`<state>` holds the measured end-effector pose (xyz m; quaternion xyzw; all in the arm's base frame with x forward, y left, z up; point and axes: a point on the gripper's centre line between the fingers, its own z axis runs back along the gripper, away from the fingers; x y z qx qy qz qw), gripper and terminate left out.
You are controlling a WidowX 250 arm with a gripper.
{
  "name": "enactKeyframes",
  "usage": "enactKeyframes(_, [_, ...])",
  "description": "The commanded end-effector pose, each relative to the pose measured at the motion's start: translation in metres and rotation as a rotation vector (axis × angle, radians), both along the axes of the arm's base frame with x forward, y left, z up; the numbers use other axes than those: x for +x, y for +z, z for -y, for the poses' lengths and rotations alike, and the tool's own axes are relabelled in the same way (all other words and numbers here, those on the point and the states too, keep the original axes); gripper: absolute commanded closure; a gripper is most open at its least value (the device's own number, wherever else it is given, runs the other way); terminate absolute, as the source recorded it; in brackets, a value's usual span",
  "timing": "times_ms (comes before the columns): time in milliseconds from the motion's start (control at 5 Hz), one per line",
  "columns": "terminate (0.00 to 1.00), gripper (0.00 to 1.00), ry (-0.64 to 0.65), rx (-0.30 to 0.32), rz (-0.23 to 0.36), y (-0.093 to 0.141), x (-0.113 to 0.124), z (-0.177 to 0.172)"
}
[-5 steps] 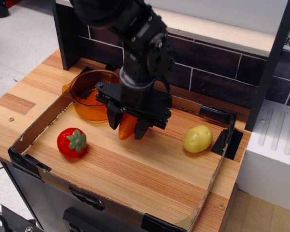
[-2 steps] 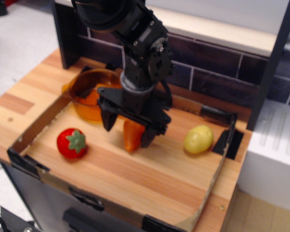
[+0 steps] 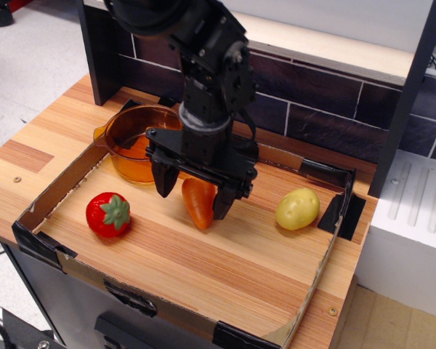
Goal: Take carrot out of pot
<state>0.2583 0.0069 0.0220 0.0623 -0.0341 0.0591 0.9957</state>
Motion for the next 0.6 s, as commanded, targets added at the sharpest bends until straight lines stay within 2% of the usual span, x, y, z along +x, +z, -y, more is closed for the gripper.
enactKeyframes(0, [0.0,0.0,0.072,-0.136,0.23,0.094,0.006,-0.001])
enactKeyframes(200, [0.0,0.0,0.094,-0.129,0.211,0.12,0.012,-0.004])
enactKeyframes(400, [1.0,0.0,0.094,-0.129,0.211,0.12,0.012,-0.004])
